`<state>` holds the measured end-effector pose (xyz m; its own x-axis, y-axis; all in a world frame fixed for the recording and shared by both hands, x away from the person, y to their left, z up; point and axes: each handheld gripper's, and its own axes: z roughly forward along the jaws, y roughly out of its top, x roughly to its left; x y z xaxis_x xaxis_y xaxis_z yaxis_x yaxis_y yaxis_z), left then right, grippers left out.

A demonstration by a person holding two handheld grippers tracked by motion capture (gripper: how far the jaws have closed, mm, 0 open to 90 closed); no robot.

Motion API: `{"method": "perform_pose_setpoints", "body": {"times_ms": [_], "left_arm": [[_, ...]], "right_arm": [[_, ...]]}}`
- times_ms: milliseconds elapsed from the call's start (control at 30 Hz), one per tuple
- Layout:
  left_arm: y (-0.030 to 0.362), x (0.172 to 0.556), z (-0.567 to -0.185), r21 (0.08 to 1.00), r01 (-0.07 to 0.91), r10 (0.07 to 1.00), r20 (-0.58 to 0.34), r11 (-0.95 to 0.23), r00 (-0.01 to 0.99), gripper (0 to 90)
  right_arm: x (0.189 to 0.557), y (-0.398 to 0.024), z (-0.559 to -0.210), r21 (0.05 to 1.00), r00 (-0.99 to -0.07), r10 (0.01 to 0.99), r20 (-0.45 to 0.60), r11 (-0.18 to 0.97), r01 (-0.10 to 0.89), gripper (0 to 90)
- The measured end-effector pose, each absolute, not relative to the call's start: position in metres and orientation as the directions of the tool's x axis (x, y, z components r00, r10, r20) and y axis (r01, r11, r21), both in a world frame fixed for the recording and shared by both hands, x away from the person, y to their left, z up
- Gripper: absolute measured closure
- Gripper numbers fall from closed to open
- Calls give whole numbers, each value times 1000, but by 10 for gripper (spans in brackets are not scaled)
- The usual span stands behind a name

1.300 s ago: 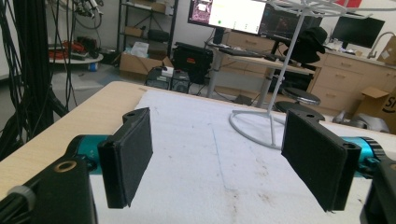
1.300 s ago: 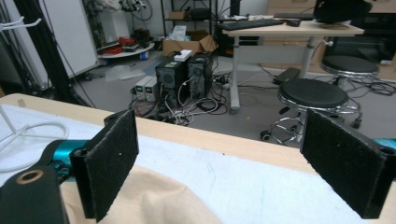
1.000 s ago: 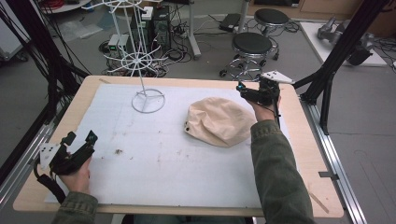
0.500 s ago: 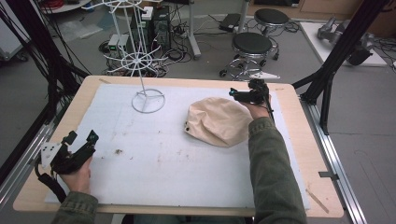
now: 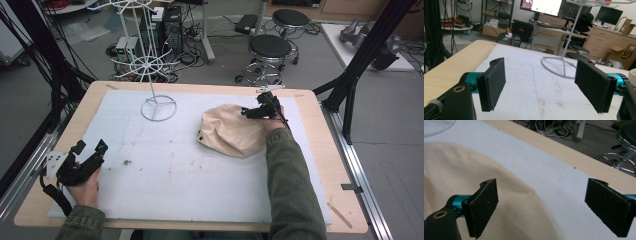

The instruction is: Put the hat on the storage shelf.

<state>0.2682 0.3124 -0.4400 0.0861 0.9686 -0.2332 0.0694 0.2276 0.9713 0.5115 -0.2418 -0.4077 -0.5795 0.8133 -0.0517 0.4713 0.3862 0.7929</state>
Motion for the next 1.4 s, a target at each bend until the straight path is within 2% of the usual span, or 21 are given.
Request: {"method": "perform_pose_setpoints", "body": {"times_ms": [233, 333, 367, 400, 433, 633, 900, 933, 1000, 1033, 1067, 1133, 1200, 1233, 1300, 1367, 1400], "left_arm": [[311, 269, -440, 972, 74, 969, -230, 224, 92, 250], [311, 270, -441, 972, 75, 970, -227, 220, 88, 250], [311, 270, -441, 972, 75, 970, -229, 222, 87, 250], [311, 270, -441, 972, 74, 970, -228, 222, 87, 250], [311, 270, -441, 973, 73, 970, -227, 221, 87, 250], [314, 268, -441, 972, 72, 970, -229, 223, 82, 250], [315, 268, -441, 972, 71, 970, -229, 224, 80, 250], [314, 268, -441, 972, 70, 970, -229, 224, 79, 249], [314, 268, -441, 972, 73, 970, -229, 223, 82, 250], [314, 268, -441, 972, 72, 970, -228, 222, 82, 250], [314, 268, -441, 972, 71, 970, -229, 224, 81, 249], [314, 268, -441, 972, 70, 970, -230, 225, 82, 249], [315, 267, -441, 972, 71, 970, -230, 224, 82, 250], [315, 267, -441, 972, 71, 970, -230, 225, 80, 250], [316, 268, -441, 971, 71, 970, -232, 227, 78, 249], [316, 268, -442, 970, 69, 969, -236, 231, 77, 250], [316, 268, -442, 970, 71, 968, -237, 232, 77, 250]], "right_arm": [[517, -239, -422, 735, -585, 808, -70, 438, 518, 107], [521, -237, -425, 681, -609, 791, -62, 479, 553, 112], [522, -235, -423, 651, -640, 766, -56, 514, 559, 257], [522, -234, -423, 648, -667, 743, -48, 532, 546, 322], [521, -233, -425, 638, -681, 732, -40, 543, 546, 337], [518, -233, -428, 594, -706, 706, -56, 592, 544, 290], [516, -232, -429, 581, -694, 717, -64, 592, 558, 330], [515, -231, -428, 580, -676, 732, -80, 586, 566, 388], [514, -229, -428, 579, -653, 751, -103, 579, 574, 448], [514, -229, -428, 579, -653, 751, -103, 579, 574, 448], [511, -227, -427, 581, -632, 764, -132, 576, 575, 518], [511, -227, -425, 579, -636, 758, -147, 587, 566, 553], [507, -223, -422, 564, -656, 720, -227, 646, 514, 651], [507, -223, -422, 564, -656, 720, -227, 646, 514, 651], [505, -222, -416, 558, -650, 708, -277, 669, 491, 718], [505, -226, -413, 575, -629, 729, -269, 646, 503, 773], [505, -226, -413, 575, -629, 729, -269, 646, 503, 773]]}}
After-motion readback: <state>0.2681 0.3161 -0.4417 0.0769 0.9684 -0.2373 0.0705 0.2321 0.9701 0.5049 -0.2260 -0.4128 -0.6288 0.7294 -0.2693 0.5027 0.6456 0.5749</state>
